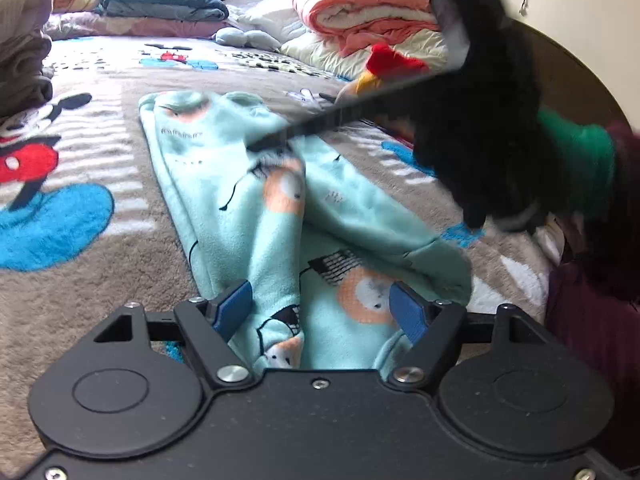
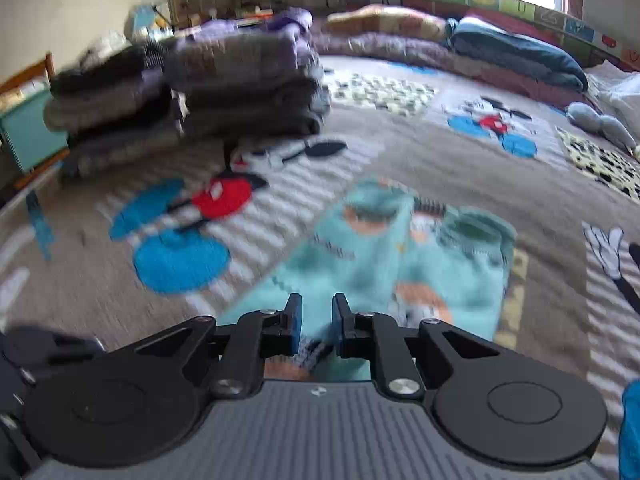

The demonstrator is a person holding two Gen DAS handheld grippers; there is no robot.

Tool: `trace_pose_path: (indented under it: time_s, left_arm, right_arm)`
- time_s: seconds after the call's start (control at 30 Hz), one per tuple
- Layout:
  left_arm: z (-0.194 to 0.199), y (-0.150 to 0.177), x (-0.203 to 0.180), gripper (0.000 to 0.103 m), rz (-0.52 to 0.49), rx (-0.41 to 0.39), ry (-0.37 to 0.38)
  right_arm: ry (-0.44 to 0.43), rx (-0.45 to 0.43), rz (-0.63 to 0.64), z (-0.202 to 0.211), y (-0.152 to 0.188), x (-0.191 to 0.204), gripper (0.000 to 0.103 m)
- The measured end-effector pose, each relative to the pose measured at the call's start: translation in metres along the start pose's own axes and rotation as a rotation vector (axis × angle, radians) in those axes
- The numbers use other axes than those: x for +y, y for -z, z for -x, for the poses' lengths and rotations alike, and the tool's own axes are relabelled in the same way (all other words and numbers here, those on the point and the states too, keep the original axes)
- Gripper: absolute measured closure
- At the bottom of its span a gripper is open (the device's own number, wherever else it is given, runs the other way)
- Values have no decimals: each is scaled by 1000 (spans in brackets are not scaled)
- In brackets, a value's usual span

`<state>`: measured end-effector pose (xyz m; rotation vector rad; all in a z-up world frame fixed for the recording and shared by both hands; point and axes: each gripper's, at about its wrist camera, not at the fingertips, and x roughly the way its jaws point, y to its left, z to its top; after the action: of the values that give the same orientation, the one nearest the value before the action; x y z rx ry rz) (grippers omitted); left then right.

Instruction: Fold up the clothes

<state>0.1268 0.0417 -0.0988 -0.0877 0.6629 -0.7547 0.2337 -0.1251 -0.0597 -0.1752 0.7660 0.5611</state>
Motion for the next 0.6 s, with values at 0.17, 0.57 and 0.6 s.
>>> trace_pose_path:
  time_s: [0.17, 0.57, 0.6]
  left_arm:
    - [-2, -4, -3, 28, 1, -34, -1]
    - [-18, -13, 0, 24, 9, 12, -53]
    - [-19, -14, -1, 24, 4, 26, -61]
  right_arm:
    - [-16, -128, 2, 24, 16, 9, 85]
    - [7, -50, 62, 8, 27, 15, 78]
    - [2, -56, 48, 9, 28, 14, 78]
